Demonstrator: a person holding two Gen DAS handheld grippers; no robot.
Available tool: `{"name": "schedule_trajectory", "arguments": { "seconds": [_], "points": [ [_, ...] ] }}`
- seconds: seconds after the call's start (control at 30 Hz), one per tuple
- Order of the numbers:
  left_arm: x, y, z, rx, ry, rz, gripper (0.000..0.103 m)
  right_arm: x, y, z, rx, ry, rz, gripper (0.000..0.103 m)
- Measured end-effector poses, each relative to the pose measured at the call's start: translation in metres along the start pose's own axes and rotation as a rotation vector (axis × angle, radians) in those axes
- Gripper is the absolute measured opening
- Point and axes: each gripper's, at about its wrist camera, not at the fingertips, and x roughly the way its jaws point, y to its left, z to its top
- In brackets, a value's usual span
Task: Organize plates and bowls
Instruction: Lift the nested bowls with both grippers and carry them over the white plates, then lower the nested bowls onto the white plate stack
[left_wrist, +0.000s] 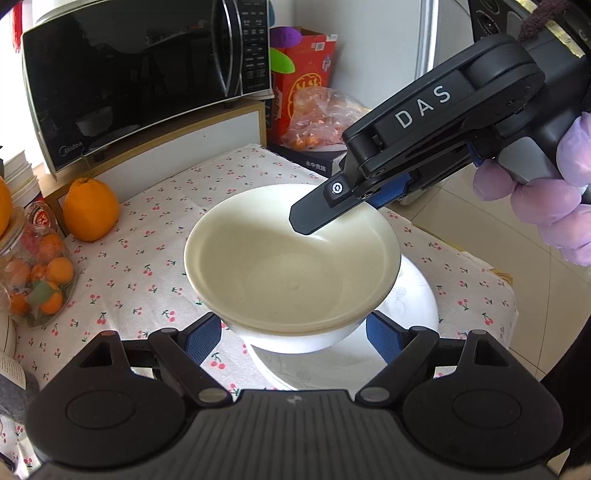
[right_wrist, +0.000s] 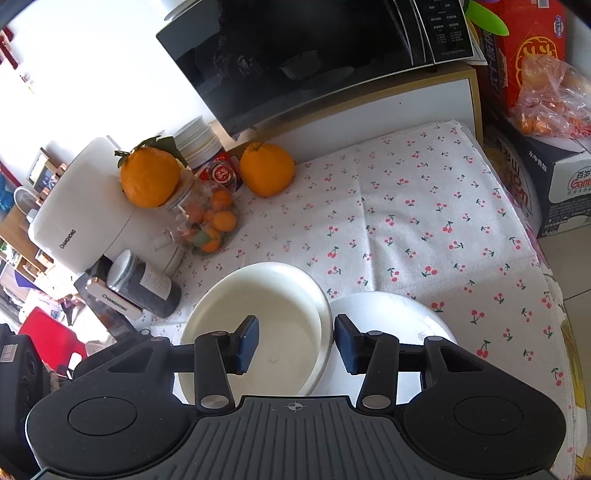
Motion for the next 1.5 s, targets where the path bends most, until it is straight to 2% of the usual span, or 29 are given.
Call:
{"name": "schedule_trajectory", "arguments": {
  "seconds": [0.4, 0.87, 1.5],
  "points": [
    [0.021, -0.022, -0.001, 0.041, 0.063, -0.035, 0.084, -0.003, -0.024, -0.014, 0.043, 0.055, -0.059, 0.045],
    [0.046, -0.032, 0.000, 0.048, 0.141, -0.032, 0.084, 0.011, -0.045, -0.016, 0.081, 0.094, -0.115, 0.045],
    [0.053, -0.032, -0.001, 0.062, 0.171, -0.037, 0.084, 0.019, -0.049, -0.018, 0.082, 0.113, -0.131, 0.046]
  ]
}}
